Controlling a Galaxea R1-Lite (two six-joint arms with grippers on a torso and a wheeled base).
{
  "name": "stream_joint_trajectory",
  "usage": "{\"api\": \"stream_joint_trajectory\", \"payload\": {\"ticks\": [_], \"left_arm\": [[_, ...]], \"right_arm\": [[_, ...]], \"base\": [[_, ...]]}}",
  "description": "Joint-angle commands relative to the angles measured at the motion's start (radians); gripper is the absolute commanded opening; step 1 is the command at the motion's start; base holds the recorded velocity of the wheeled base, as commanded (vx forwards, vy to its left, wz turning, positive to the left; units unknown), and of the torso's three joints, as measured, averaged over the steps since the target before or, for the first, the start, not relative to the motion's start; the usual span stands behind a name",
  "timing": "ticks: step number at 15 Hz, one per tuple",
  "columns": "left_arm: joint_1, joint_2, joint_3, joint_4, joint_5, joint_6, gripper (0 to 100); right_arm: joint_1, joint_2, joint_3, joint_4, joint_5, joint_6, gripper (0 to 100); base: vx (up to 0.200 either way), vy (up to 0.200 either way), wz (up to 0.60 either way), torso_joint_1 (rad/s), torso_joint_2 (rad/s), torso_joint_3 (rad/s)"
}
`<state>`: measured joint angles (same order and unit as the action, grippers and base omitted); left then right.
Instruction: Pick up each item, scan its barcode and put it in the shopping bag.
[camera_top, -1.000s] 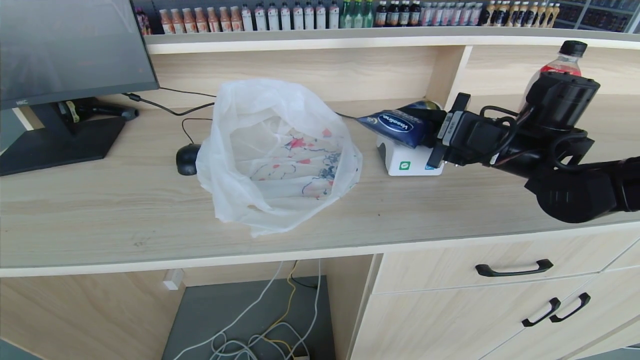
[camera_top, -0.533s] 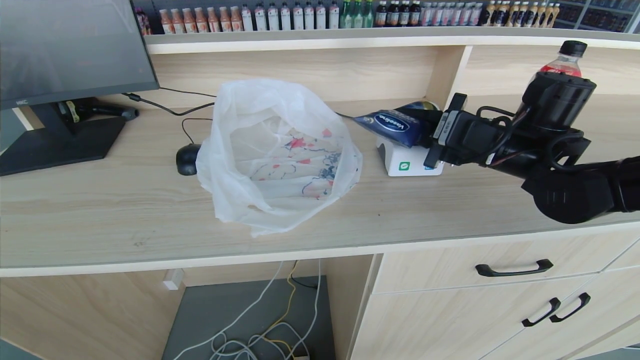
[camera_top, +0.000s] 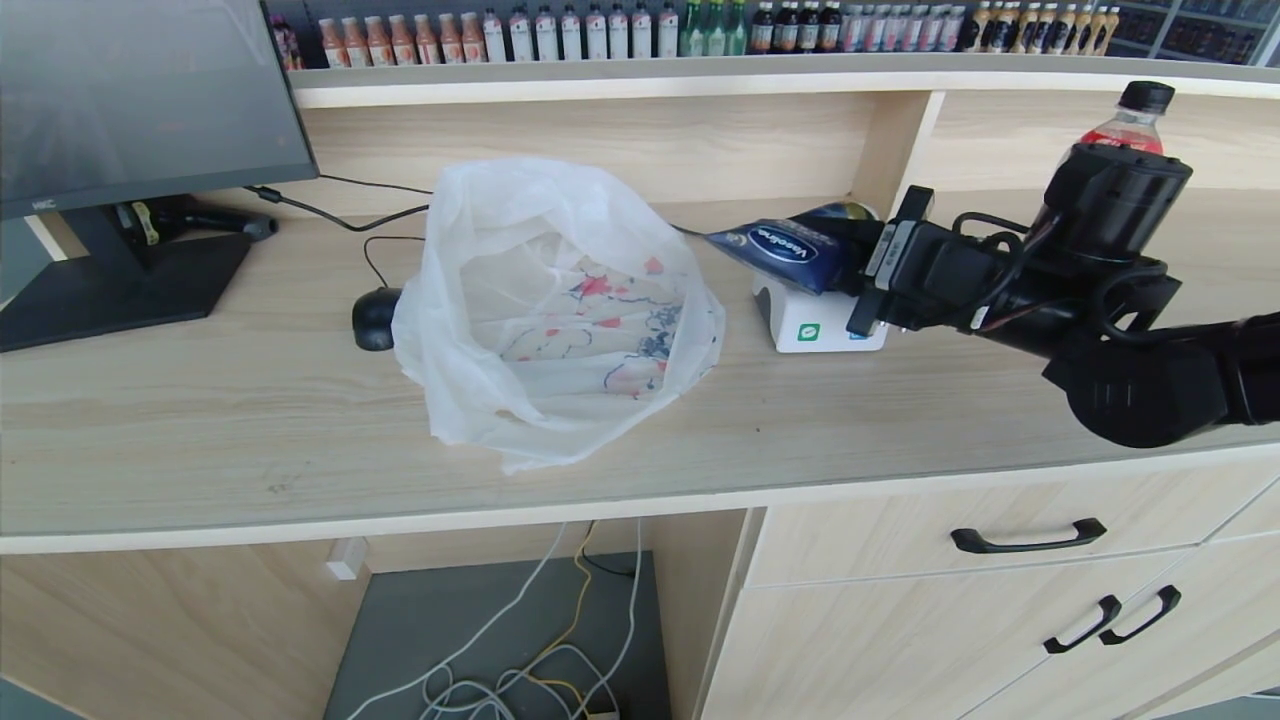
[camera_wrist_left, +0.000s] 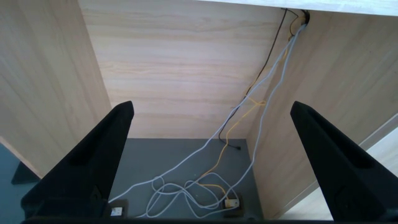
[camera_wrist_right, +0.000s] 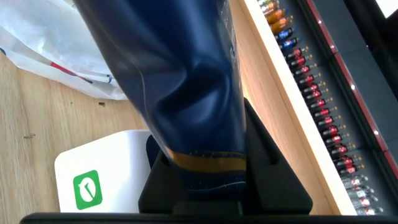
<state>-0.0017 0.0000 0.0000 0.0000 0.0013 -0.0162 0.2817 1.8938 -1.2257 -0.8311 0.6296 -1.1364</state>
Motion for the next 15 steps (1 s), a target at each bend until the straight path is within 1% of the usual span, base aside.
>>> {"api": "stream_joint_trajectory", "payload": {"ticks": [1,6,12,15], "left_arm": [[0.000,0.000,0.000,0.000,0.000,-0.001,100],[0.000,0.000,0.000,0.000,0.000,0.001,100],[0.000,0.000,0.000,0.000,0.000,-0.001,100],[0.000,0.000,0.000,0.000,0.000,-0.001,100]], "right_arm": [[0.002,-0.004,-0.001,0.000,-0.001,0.003,0],[0.073,-0.016,-0.063,-0.002,-0.080,0.064,0],[0.079,-0.065,-0.078,-0.005,-0.192,0.231,0],[0.079,-0.101,-0.060,-0.014,-0.258,0.310,0]], "base": [[0.000,0.000,0.00,0.000,0.00,0.000],[0.000,0.000,0.00,0.000,0.00,0.000],[0.000,0.000,0.00,0.000,0.00,0.000],[0.000,0.000,0.00,0.000,0.00,0.000]]}}
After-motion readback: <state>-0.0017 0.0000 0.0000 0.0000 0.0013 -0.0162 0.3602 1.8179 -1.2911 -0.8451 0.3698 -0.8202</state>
